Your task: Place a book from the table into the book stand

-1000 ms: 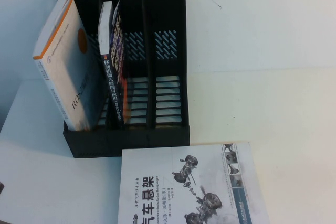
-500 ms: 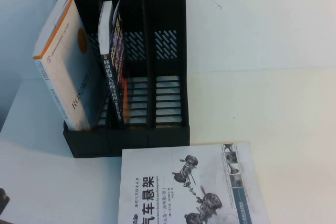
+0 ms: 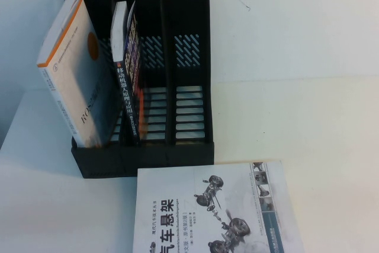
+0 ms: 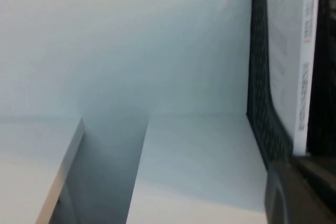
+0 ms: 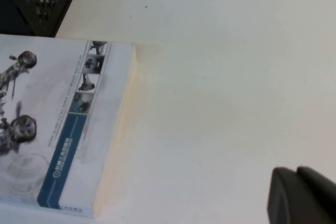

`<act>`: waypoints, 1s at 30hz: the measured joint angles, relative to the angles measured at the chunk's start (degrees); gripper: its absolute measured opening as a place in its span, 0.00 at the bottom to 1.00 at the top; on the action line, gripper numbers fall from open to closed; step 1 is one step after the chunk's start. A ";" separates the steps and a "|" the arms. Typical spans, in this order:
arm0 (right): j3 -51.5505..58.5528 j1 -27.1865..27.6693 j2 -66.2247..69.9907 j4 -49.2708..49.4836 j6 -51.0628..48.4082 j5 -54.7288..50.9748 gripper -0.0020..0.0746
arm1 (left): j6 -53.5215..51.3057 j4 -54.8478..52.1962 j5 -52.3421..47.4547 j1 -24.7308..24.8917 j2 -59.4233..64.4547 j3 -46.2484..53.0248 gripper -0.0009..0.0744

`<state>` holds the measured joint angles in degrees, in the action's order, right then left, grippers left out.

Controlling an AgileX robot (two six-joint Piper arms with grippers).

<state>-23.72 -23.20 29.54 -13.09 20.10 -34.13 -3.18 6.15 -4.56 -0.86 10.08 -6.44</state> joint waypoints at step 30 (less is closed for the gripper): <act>0.00 0.00 0.00 0.00 0.00 0.00 0.03 | -3.47 2.99 -15.56 -2.82 -10.73 7.84 0.01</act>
<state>-23.72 -23.20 29.54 -13.09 20.10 -34.13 -6.65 9.13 -20.12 -3.68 -0.65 1.40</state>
